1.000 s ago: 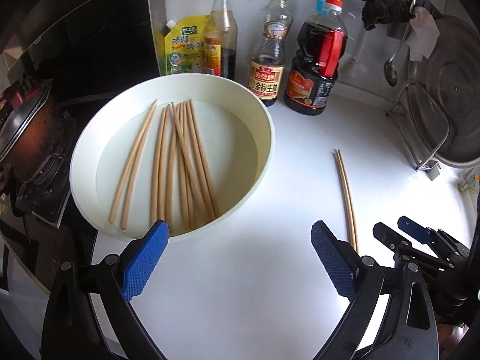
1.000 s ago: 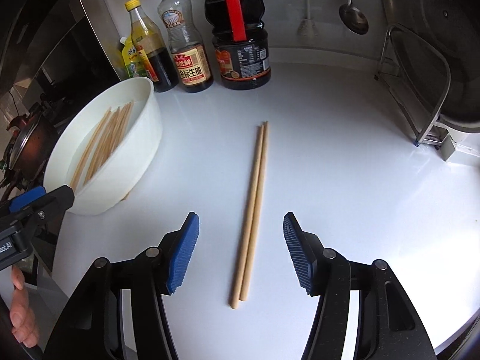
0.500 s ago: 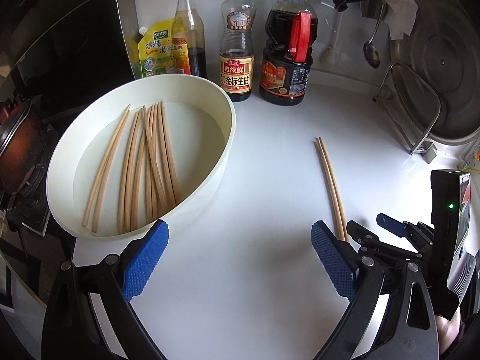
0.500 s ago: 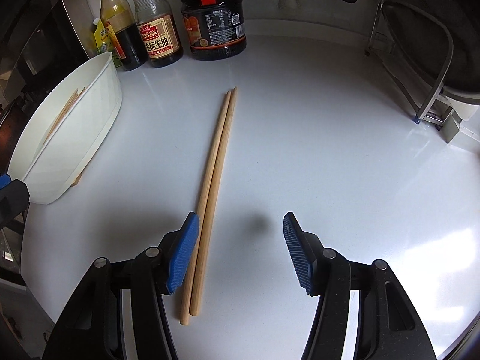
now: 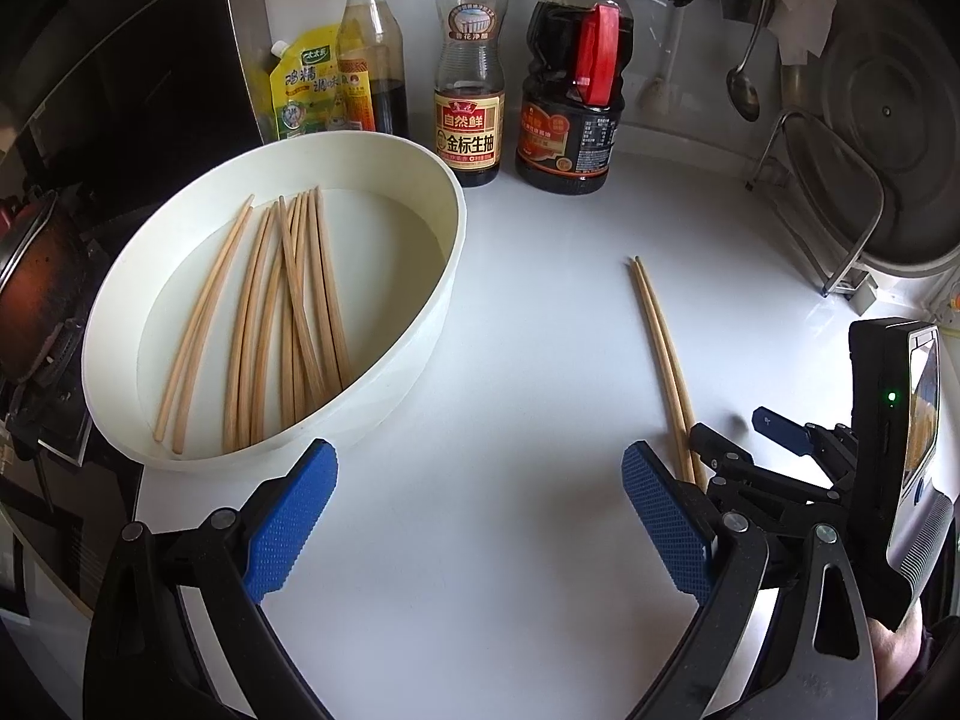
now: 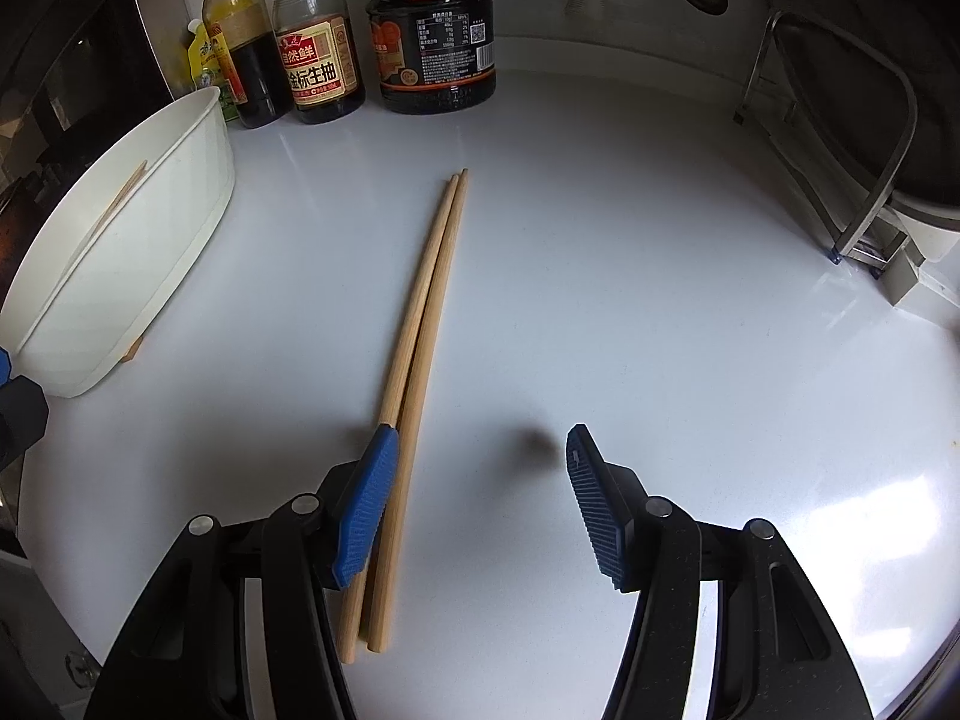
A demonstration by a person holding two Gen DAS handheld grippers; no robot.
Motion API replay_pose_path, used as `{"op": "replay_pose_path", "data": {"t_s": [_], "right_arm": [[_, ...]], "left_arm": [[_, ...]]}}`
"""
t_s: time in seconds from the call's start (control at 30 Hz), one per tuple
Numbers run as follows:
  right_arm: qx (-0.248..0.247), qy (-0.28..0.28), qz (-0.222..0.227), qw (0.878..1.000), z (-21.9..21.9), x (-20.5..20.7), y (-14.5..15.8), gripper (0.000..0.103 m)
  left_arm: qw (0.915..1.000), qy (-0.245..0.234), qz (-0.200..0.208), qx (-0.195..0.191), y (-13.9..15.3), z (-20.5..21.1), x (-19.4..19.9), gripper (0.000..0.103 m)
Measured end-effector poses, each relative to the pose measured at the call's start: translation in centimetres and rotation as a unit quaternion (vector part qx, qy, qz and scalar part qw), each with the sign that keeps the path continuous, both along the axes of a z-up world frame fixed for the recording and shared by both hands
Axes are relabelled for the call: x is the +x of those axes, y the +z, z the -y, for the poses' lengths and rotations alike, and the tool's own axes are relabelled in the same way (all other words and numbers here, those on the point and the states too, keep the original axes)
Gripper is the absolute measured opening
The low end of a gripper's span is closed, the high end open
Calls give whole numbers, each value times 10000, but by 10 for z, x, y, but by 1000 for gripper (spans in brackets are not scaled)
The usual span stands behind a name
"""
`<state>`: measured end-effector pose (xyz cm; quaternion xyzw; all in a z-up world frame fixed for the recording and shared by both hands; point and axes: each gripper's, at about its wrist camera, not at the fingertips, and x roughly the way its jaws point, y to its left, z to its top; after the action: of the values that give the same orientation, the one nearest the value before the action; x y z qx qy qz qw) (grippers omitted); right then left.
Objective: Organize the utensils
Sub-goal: 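Lower both open tools over the last two chopsticks and spread them apart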
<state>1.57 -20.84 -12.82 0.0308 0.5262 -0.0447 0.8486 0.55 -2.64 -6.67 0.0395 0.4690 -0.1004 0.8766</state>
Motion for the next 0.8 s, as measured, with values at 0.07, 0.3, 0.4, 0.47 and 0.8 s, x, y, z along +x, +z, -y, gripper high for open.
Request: {"op": "replay_pose_path", "data": {"t_s": [0.07, 0.3, 0.4, 0.47, 0.8], "right_arm": [[-30, 15, -27, 10000, -1, 0, -1, 56], [-100, 191, -23, 9998, -9, 2, -5, 51], [-138, 311, 32, 9994, -11, 2, -5, 40], [-154, 363, 56, 9992, -12, 3, -5, 25], [-71, 368, 126, 9992, 7, -7, -6, 7]], "left_arm": [[10000, 3, -1, -2, 0, 0, 1, 94], [10000, 3, -23, 10, -1, 1, 2, 94], [10000, -15, -29, -2, -2, 3, 3, 94], [10000, -28, -21, -9, -1, 6, 3, 94], [9996, -215, -74, -151, -6, 34, 6, 94]]}}
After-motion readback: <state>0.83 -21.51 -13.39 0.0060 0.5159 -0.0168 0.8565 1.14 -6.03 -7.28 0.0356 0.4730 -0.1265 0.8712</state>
